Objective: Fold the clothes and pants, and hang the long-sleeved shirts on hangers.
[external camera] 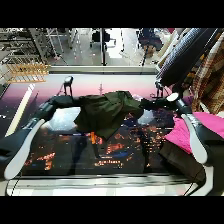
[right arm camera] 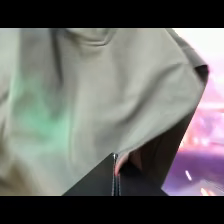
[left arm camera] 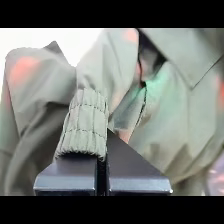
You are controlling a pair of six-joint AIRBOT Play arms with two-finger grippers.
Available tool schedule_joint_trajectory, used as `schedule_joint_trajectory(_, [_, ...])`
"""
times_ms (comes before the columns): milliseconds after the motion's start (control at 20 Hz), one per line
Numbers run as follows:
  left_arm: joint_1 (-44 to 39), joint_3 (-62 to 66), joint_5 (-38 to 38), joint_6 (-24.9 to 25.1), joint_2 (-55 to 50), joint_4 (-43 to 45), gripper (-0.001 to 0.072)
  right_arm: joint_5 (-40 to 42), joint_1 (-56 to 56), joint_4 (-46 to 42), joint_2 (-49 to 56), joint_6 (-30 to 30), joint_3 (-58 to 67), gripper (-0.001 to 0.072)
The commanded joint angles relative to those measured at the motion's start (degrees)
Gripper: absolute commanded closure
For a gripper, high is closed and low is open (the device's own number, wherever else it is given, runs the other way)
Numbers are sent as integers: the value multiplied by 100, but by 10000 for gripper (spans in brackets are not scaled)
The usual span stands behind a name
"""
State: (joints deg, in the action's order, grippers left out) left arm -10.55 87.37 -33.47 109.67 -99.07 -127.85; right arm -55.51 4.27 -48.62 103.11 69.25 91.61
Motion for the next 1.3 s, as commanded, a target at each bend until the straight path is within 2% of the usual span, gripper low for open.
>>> schedule_joint_trajectory(0, [219, 9, -1322, 9, 909, -22, 696, -1062, -2, -1534, -1150, -105, 72, 694])
schedule_joint_trajectory(150, [527, 9, -2804, 151, 2142, -227, 696, -1248, -2, -2328, -2785, -105, 72, 694])
schedule_joint_trajectory(250, [774, 9, -3314, 378, 3088, -682, 696, -946, -2, -2468, -4011, -131, 72, 693])
schedule_joint_trajectory(350, [957, 11, -3305, 398, 4054, -916, 695, -363, -4, -2463, -5154, -157, 72, 693])
schedule_joint_trajectory(450, [1001, 13, -2988, 662, 4983, -887, 695, 334, -4, -2430, -6030, -321, 72, 693])
schedule_joint_trajectory(600, [994, 11, -2444, 907, 5821, -533, 695, 686, -4, -2072, -6601, -319, 70, 693])
schedule_joint_trajectory(650, [994, 2, -2433, 894, 5880, -168, 695, 555, -4, -1875, -6579, -321, 68, 693])
schedule_joint_trajectory(750, [994, -70, -2621, 474, 5635, 610, 695, 166, -4, -1512, -6188, -321, 7, 693])
schedule_joint_trajectory(900, [988, -686, -2680, 448, 4734, 748, 694, -321, -4, -846, -4955, -326, -247, 692])
schedule_joint_trajectory(1000, [1023, -1097, -2439, 804, 3801, 905, 695, -227, -13, -358, -3821, -492, -573, 692])
schedule_joint_trajectory(1150, [1217, -1150, -1270, 817, 2129, 1823, 676, 723, -238, -4, -2107, -498, -662, 689])
schedule_joint_trajectory(1200, [1296, -1130, -1104, 817, 1725, 1832, 477, 1071, -352, 339, -1637, -505, -625, 516])
schedule_joint_trajectory(1250, [1355, -1080, -1086, 756, 1390, 1836, 122, 1191, -452, 538, -1292, -505, -533, 278])
